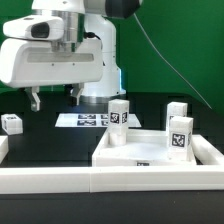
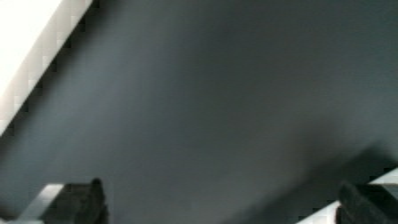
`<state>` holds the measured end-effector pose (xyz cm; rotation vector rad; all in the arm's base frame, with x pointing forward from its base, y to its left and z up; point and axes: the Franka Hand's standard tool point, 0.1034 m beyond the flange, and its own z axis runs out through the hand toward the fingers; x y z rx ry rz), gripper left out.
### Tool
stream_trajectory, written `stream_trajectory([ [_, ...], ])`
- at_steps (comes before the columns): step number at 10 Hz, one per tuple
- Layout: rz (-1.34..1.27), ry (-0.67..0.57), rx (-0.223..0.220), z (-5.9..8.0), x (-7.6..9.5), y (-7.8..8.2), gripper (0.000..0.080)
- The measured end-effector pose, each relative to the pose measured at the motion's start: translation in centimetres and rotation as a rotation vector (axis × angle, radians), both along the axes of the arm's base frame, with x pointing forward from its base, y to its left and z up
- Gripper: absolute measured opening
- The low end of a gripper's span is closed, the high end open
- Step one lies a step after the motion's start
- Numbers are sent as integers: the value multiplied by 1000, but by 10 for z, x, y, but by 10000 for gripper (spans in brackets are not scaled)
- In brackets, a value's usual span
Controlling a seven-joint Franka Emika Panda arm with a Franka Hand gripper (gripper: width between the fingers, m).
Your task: Assemble square table
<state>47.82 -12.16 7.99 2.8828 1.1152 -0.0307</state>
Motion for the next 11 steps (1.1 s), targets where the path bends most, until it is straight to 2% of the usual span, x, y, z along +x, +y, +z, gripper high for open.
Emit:
stream_trajectory([
  [1, -9, 15, 7, -3, -15, -7, 649],
  [5, -26, 41, 18, -8, -36, -4, 649],
  [6, -37, 19, 5, -8, -34, -9, 649],
  [8, -63, 5, -17, -9, -36, -33, 649],
  [11, -77, 15, -19, -10, -37, -30, 649],
])
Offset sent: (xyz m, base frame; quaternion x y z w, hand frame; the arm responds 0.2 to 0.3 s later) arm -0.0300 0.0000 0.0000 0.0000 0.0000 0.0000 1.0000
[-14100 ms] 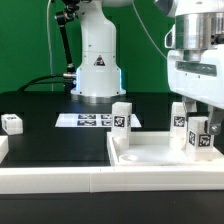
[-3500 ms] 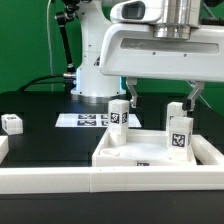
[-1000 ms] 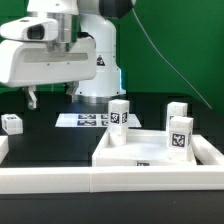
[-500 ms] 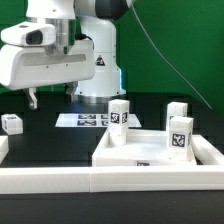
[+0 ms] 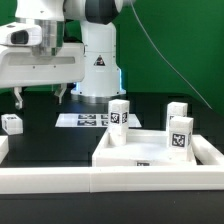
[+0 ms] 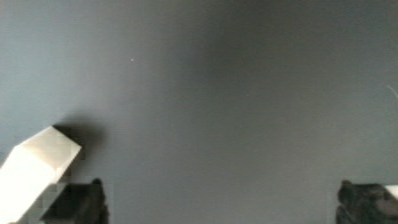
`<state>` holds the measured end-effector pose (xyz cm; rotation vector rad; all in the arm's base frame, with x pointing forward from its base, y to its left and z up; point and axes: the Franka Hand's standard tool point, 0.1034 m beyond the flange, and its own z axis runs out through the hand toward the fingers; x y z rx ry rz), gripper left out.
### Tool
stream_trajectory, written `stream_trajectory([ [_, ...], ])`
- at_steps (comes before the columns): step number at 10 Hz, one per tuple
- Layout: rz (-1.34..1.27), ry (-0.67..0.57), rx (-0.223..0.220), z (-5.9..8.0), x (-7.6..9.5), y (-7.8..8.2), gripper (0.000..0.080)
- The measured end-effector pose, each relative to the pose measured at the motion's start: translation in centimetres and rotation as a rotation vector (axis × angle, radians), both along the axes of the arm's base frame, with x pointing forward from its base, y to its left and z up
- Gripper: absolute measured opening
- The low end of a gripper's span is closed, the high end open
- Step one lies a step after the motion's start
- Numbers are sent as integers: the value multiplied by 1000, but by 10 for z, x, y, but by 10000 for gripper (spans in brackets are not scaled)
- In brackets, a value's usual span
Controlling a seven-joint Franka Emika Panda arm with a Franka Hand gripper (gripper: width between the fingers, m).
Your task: Assemble square table
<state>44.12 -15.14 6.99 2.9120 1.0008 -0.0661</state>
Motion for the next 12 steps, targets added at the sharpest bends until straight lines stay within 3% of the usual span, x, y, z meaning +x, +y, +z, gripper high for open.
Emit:
stream_trajectory([
  [2, -21, 117, -39, -6, 1, 17, 649],
  [5, 2, 248, -117, -15, 4, -5, 649],
  [6, -8, 277, -123, -18, 1, -5, 649],
  [9, -16, 433, -202, -24, -2, 8, 649],
  [12, 14, 556, -295, -36, -22, -14, 649],
])
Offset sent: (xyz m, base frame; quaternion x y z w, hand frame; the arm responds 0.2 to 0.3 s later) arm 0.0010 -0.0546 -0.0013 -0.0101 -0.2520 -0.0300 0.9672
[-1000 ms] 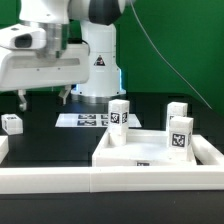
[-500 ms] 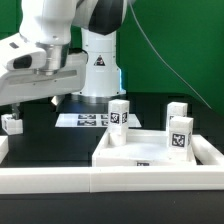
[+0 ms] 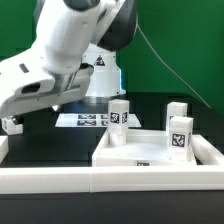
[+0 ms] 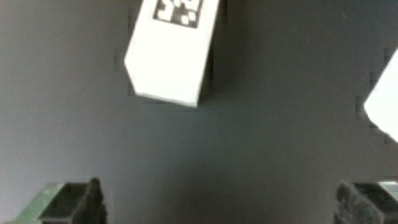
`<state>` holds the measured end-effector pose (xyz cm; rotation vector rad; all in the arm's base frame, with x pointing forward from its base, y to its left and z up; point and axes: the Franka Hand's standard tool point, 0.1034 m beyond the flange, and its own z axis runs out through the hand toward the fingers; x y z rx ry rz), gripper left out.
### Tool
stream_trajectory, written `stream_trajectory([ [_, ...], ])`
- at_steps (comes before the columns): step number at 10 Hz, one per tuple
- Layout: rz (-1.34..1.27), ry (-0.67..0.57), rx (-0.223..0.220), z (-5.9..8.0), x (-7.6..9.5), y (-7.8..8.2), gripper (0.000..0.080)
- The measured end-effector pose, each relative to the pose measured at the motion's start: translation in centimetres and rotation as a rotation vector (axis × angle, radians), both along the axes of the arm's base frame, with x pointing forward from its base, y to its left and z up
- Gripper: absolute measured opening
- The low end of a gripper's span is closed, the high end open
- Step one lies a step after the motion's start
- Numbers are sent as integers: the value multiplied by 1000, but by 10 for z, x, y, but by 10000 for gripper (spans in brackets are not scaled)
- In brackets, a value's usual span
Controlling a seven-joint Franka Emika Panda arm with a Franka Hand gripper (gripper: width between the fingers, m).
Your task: Assemble square table
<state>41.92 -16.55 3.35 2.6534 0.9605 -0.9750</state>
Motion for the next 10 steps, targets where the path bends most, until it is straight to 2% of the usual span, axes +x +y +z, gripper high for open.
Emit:
stream_trajectory([
  [2, 12, 65, -28, -5, -14, -11, 649],
  [3, 0, 121, -71, -6, -17, -8, 649],
  [4, 10, 171, -96, -10, -16, -3, 649],
  [6, 24, 176, -100, -14, -13, -5, 649],
  [8, 19, 110, -101, -12, -14, -29, 649],
  [9, 0, 104, -109, -9, -18, -44, 649],
  [10, -10, 100, -112, -7, -19, -53, 649],
])
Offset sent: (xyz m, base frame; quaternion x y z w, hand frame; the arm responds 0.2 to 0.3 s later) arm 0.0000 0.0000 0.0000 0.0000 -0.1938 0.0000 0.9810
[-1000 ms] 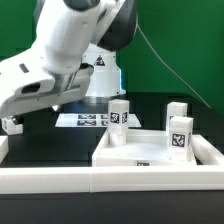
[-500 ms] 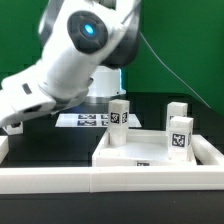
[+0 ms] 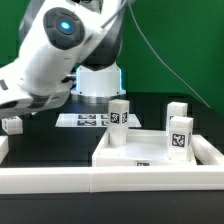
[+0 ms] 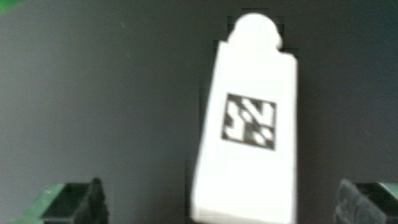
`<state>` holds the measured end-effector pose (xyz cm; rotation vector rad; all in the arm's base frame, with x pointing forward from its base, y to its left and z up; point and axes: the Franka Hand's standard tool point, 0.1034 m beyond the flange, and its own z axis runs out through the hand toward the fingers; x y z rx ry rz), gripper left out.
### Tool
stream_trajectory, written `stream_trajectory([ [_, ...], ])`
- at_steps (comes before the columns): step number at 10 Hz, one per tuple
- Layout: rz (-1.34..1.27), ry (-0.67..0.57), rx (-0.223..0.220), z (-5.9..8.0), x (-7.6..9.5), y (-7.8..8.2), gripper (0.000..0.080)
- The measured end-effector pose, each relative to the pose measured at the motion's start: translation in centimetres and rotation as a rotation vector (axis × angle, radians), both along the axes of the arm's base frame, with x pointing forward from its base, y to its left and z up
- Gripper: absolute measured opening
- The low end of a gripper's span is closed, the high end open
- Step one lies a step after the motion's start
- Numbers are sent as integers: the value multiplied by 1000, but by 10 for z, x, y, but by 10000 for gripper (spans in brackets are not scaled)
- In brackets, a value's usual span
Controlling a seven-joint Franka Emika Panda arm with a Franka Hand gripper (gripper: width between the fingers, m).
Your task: Assemble square table
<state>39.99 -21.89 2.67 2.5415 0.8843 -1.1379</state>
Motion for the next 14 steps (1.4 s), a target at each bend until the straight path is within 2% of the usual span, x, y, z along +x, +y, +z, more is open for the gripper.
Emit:
stream_trajectory([
  [5, -11, 10, -9, -2, -2, -1, 649],
  [7, -92, 26, -70, -4, -5, -7, 649],
  [8, -93, 21, -83, -4, -2, -3, 649],
  [12, -73, 46, -82, -9, -2, 7, 649],
  [13, -80, 68, -101, -8, -5, 8, 649],
  [14, -87, 180, -169, -9, -11, 12, 649],
])
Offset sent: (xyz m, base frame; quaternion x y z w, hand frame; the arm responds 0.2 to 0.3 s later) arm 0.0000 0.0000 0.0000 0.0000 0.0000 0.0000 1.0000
